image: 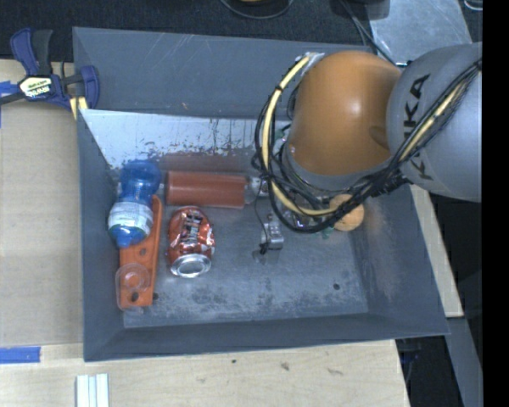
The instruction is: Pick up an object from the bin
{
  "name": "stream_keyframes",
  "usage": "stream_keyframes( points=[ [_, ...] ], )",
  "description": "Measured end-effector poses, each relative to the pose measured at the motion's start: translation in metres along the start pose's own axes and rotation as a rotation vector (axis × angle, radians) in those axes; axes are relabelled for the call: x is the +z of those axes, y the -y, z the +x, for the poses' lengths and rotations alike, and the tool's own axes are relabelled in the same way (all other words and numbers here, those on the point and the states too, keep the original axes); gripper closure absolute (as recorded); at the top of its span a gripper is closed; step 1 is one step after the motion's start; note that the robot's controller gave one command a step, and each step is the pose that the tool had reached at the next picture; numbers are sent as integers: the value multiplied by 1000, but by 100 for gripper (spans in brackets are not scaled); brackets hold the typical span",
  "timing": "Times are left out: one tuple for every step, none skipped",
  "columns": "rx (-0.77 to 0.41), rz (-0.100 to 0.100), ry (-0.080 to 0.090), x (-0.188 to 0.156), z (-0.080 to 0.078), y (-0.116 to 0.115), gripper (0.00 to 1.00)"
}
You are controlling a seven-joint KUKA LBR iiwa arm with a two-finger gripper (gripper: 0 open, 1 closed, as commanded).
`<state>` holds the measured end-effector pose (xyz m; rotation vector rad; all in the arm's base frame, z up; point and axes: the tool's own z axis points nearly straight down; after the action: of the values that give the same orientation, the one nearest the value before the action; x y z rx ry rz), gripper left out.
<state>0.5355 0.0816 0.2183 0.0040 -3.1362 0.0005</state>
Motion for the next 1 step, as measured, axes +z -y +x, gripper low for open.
stream_keyframes(
  points=[
    [3,-1,9,-5,-2,0,0]
  ],
)
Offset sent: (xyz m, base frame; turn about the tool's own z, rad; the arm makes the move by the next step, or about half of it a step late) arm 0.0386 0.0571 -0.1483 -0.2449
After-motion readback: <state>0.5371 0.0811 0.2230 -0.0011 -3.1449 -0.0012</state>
